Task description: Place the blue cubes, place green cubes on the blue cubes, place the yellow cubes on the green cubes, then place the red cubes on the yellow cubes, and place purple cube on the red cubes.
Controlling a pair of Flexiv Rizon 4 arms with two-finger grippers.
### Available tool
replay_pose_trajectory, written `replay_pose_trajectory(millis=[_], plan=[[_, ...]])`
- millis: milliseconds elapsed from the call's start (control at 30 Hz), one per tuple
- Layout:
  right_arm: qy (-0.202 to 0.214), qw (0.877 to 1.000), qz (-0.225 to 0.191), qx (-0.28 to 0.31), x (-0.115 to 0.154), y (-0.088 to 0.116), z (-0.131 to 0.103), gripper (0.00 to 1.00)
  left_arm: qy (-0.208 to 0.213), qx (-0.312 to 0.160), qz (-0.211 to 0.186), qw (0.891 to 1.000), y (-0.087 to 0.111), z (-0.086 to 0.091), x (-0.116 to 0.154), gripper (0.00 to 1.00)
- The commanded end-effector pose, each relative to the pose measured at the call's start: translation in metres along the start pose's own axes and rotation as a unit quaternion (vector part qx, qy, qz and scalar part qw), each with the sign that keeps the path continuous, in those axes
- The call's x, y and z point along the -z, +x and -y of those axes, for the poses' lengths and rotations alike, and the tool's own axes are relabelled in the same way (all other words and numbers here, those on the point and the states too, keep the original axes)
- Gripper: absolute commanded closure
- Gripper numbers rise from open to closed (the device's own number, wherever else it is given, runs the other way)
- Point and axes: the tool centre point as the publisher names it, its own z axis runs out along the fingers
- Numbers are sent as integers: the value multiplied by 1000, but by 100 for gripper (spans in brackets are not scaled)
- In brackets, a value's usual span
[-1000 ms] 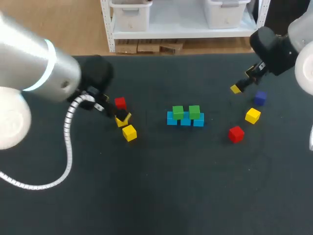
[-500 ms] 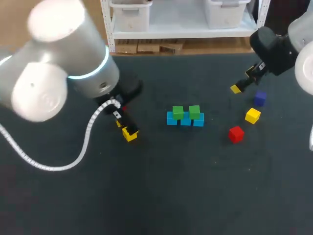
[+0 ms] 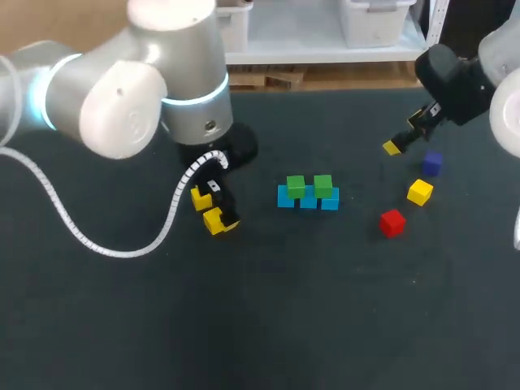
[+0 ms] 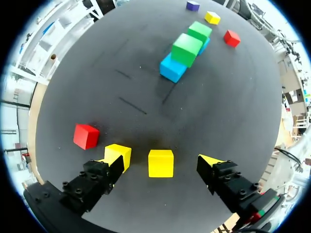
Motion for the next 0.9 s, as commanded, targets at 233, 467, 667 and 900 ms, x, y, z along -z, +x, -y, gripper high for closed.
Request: replay_pose_trajectory(millis=[233,467,667,900], plan=[[0,1000,0,0,0,0,0,0,-4,7,-35,999,4,5,-8,0],[0,1000,0,0,0,0,0,0,4,17,-28,999,0,3,-20,0],[0,1000,0,0,0,0,0,0,3,19,-28,999,-1,-1,-25,7],[0,1000,0,0,0,0,0,0,-3,26,-29,999,-1,-4,-26,69]])
